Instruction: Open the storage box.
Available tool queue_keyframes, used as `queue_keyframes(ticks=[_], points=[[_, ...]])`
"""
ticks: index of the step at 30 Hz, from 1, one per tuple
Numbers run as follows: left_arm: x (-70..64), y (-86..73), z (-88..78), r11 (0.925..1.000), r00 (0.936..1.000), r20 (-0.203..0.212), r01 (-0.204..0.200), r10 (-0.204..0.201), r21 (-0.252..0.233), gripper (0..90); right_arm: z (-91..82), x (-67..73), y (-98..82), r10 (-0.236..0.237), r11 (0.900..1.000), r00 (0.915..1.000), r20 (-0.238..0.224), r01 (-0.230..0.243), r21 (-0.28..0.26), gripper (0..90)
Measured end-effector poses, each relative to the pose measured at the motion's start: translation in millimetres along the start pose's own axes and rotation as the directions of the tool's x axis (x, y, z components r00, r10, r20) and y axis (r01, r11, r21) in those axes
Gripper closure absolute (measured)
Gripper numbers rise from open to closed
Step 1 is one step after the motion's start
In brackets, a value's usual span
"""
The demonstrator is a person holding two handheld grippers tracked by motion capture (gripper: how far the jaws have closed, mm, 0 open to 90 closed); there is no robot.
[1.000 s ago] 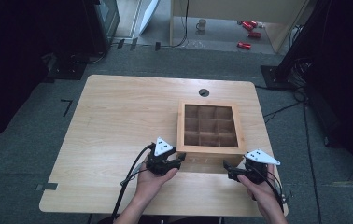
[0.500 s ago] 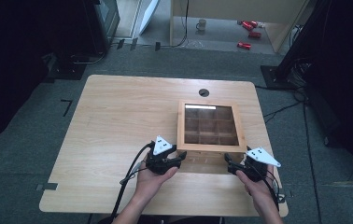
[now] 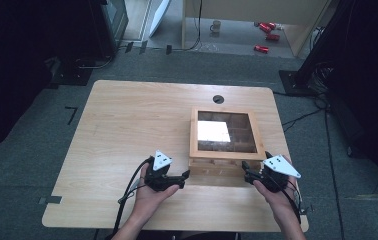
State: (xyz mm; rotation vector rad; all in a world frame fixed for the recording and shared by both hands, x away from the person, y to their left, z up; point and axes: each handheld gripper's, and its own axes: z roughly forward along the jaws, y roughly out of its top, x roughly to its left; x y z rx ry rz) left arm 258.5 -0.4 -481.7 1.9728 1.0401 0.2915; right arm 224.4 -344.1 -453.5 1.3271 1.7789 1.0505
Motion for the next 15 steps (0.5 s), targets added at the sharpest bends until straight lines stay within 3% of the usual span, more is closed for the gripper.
queue_keyframes(ticks=[10, 15], points=[[24.5, -28.4, -14.5, 0.9984, 0.9970, -0.075, 0.025, -0.021, 0.051, 19.0, -1.5, -3.8, 18.0, -0.023, 1.000, 0.9997, -0.003, 0.022, -0.018, 16.9], [40.4, -41.9, -20.6, 0.9951, 0.9913, -0.122, 0.058, -0.048, 0.081, 20.0, -0.6, -7.4, 30.5, -0.022, 0.999, 0.9997, 0.003, 0.023, -0.032, 16.2]])
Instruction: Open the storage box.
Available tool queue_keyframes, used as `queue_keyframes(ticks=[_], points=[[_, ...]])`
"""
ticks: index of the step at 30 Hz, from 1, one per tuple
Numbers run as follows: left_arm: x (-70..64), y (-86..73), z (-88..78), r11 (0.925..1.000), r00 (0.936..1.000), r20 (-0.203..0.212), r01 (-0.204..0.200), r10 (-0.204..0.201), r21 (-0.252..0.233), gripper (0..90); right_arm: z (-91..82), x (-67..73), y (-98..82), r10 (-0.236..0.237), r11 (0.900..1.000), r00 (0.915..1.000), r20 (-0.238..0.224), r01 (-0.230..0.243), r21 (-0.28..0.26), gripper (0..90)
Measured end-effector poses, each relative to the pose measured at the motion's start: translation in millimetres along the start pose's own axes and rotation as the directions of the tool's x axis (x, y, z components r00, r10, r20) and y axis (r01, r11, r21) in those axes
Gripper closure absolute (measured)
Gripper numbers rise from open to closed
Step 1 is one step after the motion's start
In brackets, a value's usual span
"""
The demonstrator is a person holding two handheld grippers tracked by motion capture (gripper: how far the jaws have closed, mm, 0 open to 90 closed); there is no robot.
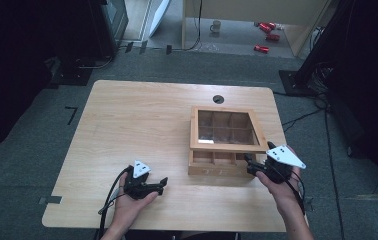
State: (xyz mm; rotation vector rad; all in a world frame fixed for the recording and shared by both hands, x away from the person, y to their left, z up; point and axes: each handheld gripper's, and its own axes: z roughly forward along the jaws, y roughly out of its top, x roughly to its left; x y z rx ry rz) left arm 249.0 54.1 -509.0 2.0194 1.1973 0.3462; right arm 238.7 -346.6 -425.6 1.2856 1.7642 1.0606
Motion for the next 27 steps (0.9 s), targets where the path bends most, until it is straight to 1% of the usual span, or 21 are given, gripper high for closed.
queue_keyframes(ticks=[1, 2, 3, 7, 11, 13, 14, 16, 18, 27], points=[[0.0, 0.0, 0.0, 1.0000, 1.0000, 0.000, 0.000, 0.000, 0.000, 20.1, 0.6, -0.5, 1.6, 0.002, 1.000, 1.0000, 0.002, -0.002, -0.001, 16.2], [3.4, -4.4, -1.3, 0.9998, 0.9998, -0.005, 0.018, -0.018, 0.003, 20.1, 1.2, -1.0, 3.0, 0.002, 1.000, 1.0000, 0.005, -0.002, -0.001, 16.2], [4.5, -6.3, -2.2, 0.9998, 0.9998, -0.009, 0.018, -0.018, 0.007, 20.2, 2.0, -1.4, 4.3, 0.004, 1.000, 1.0000, 0.007, -0.004, -0.002, 16.2], [6.8, -10.4, -5.5, 0.9998, 0.9994, -0.034, -0.002, 0.002, 0.019, 20.2, 4.6, -3.9, 10.3, 0.005, 1.000, 0.9999, 0.015, -0.005, -0.001, 16.2], [11.0, -13.5, -9.0, 0.9998, 0.9979, -0.064, -0.001, 0.002, 0.017, 22.4, 5.1, -6.5, 18.9, 0.010, 1.000, 0.9999, 0.011, -0.010, -0.016, 16.2], [10.5, -15.3, -9.7, 0.9998, 0.9958, -0.090, -0.014, 0.015, 0.016, 23.0, 6.1, -8.4, 22.6, 0.013, 1.000, 0.9999, 0.007, -0.013, -0.021, 16.1], [9.7, -16.5, -9.5, 0.9994, 0.9940, -0.104, -0.032, 0.033, 0.016, 23.0, 6.8, -9.3, 24.2, 0.013, 1.000, 0.9999, 0.006, -0.013, -0.021, 16.1], [6.5, -18.8, -8.4, 0.9972, 0.9884, -0.132, -0.073, 0.075, 0.018, 22.9, 8.5, -10.5, 27.4, 0.012, 1.000, 0.9999, 0.010, -0.012, -0.019, 16.2], [6.9, -19.7, -8.2, 0.9972, 0.9885, -0.131, -0.074, 0.075, 0.009, 22.0, 10.0, -11.8, 30.4, 0.015, 1.000, 0.9998, 0.011, -0.014, -0.020, 16.2], [7.0, -19.7, -8.2, 0.9973, 0.9889, -0.129, -0.073, 0.074, 0.011, 21.8, 18.2, -22.3, 47.3, 0.027, 0.999, 0.9996, -0.003, -0.027, -0.027, 16.2]])
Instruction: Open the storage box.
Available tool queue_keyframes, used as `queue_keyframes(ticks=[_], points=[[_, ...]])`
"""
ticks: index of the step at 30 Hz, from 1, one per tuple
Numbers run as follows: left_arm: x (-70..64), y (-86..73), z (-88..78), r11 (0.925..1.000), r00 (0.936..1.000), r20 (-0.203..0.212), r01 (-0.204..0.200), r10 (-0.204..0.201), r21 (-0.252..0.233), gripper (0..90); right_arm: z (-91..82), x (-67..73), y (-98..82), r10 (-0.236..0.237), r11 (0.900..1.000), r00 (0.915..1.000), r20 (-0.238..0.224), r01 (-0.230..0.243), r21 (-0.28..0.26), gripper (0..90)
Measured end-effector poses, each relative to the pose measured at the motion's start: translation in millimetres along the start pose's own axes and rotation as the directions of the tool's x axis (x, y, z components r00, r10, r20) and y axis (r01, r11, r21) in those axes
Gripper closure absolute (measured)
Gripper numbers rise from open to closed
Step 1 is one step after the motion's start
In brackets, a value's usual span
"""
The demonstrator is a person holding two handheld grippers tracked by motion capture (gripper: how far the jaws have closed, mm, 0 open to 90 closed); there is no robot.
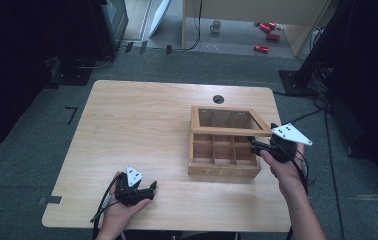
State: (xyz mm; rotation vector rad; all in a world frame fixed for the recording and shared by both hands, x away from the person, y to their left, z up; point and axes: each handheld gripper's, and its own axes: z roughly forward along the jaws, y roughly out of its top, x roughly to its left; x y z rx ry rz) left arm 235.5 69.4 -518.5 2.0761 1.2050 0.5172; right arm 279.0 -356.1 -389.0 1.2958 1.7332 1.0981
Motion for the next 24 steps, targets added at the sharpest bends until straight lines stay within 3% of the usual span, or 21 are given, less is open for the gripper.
queue_keyframes(ticks=[7, 14, 20, 24], points=[[0.2, 0.0, -0.2, 1.0000, 1.0000, -0.001, -0.003, 0.003, 0.003, 21.8, 12.5, -10.4, 14.6, 0.010, 1.000, 0.9999, -0.003, -0.010, -0.003, 16.6], [0.0, 0.0, -0.1, 1.0000, 1.0000, -0.002, -0.002, 0.002, 0.002, 21.8, 22.9, -16.8, 24.4, -0.032, 0.999, 0.9993, -0.018, 0.032, -0.032, 17.4], [-0.1, 0.1, 0.0, 1.0000, 1.0000, -0.002, 0.000, 0.000, 0.001, 21.8, 30.1, -21.0, 34.5, -0.012, 0.997, 0.9990, -0.042, 0.009, -0.079, 27.9], [0.1, 0.2, -0.2, 1.0000, 1.0000, 0.000, -0.005, 0.005, 0.003, 21.8, 37.6, -27.2, 40.9, 0.023, 0.995, 0.9976, -0.065, -0.030, -0.099, 28.2]])
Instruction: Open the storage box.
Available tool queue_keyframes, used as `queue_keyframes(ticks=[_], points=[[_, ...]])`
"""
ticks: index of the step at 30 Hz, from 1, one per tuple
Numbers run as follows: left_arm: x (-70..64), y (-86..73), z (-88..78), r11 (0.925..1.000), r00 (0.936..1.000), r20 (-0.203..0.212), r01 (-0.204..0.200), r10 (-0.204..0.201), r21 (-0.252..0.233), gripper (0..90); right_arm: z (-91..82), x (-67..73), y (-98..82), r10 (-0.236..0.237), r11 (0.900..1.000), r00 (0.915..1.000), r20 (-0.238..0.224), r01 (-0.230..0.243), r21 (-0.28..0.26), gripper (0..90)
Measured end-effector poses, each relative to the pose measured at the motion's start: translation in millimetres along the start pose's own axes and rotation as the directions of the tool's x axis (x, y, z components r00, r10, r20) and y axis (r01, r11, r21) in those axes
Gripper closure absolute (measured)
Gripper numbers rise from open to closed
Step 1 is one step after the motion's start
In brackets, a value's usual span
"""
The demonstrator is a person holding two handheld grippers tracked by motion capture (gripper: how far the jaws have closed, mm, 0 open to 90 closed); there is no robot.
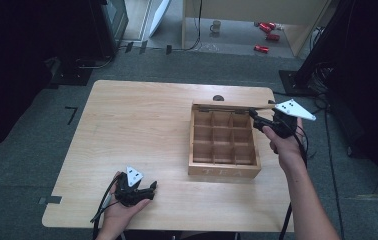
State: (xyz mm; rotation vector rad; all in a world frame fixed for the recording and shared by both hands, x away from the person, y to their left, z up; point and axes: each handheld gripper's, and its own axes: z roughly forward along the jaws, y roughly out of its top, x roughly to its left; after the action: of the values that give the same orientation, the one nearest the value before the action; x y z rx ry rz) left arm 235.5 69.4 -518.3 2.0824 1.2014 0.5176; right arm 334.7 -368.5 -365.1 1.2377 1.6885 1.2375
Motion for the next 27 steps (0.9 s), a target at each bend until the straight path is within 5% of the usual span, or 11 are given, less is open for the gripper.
queue_keyframes(ticks=[7, 14, 21, 27], points=[[-0.4, -0.1, 0.0, 1.0000, 1.0000, 0.005, -0.002, 0.002, -0.001, 21.9, 14.2, -17.0, 7.3, 0.075, 0.996, 0.9971, -0.007, -0.076, -0.042, 42.8], [-0.6, -0.1, -0.1, 1.0000, 0.9999, 0.010, -0.006, 0.006, 0.000, 21.9, 29.6, -23.7, 17.4, 0.012, 0.997, 0.9997, 0.023, -0.010, -0.079, 48.8], [-1.3, 0.2, 0.2, 1.0000, 0.9999, 0.013, -0.010, 0.010, 0.001, 21.9, 48.8, -36.6, 30.9, -0.008, 0.994, 0.9966, 0.082, 0.017, -0.110, 65.7], [-1.6, 0.1, 0.2, 1.0000, 0.9997, 0.021, -0.009, 0.009, -0.003, 21.9, 75.5, -45.3, 40.9, 0.063, 0.994, 0.9933, 0.097, -0.053, -0.095, 66.4]])
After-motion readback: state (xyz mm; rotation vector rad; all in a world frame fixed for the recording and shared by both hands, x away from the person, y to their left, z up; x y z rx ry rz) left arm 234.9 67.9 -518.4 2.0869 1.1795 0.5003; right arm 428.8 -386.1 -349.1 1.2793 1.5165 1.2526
